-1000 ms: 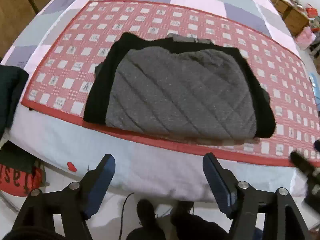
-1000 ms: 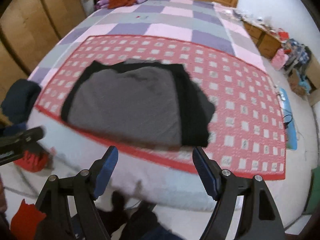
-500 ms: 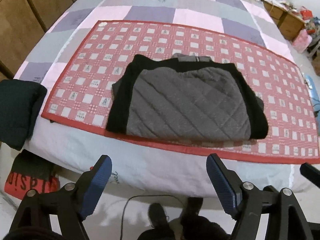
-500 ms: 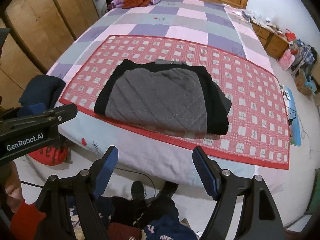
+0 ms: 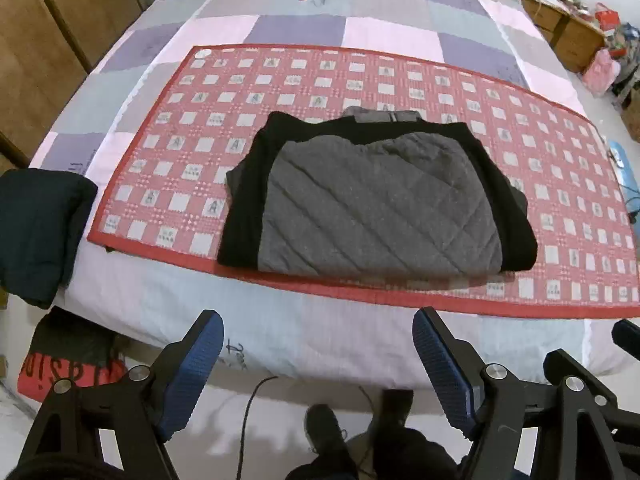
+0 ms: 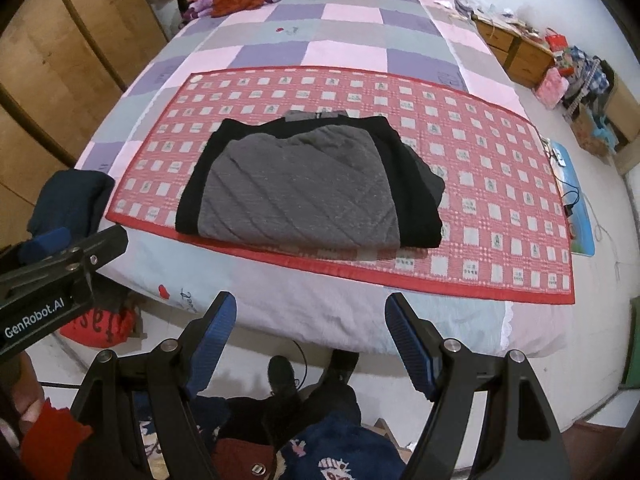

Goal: Fold large clothes

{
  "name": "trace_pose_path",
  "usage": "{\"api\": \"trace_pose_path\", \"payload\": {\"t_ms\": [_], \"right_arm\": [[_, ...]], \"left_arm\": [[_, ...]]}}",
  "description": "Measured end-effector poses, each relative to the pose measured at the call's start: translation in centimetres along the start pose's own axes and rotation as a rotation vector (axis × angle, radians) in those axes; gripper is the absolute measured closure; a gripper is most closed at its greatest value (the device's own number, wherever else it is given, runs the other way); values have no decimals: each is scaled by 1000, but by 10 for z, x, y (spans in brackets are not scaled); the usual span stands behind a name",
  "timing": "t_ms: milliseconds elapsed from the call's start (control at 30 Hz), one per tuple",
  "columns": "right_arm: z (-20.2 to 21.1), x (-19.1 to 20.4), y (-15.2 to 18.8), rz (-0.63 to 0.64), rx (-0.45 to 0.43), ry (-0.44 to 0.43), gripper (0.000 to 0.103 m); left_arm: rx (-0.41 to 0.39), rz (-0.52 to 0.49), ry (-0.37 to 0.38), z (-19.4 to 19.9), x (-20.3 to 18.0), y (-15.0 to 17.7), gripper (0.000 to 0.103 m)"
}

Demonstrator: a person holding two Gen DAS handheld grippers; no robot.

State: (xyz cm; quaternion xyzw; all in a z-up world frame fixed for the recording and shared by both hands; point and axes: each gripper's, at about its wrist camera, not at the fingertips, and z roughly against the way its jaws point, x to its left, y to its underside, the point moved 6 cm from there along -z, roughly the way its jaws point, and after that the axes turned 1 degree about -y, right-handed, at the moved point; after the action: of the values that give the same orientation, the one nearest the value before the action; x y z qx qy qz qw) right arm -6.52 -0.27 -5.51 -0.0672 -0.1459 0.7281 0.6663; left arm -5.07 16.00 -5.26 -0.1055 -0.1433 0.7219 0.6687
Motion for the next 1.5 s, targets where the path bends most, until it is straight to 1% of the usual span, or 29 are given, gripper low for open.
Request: {"api": "trace_pose_path", "payload": {"t_ms": [267,733,1033,1500], "right_arm": [[-2,-1,-3,1,1,9,23],[-9,-18,-5,-11,12,16,23],[-8,-23,-4,-11,14,13,23],[-7,-28,-1,-10,15,9,23]], "left_arm": [[14,-17,1,-6,-7,-4,21],[23,-38,5,-12,-21,-9,21],[23,-60,7,-13,-31,-5,20],[25,-62,8,-13,-35,-4,20]]}}
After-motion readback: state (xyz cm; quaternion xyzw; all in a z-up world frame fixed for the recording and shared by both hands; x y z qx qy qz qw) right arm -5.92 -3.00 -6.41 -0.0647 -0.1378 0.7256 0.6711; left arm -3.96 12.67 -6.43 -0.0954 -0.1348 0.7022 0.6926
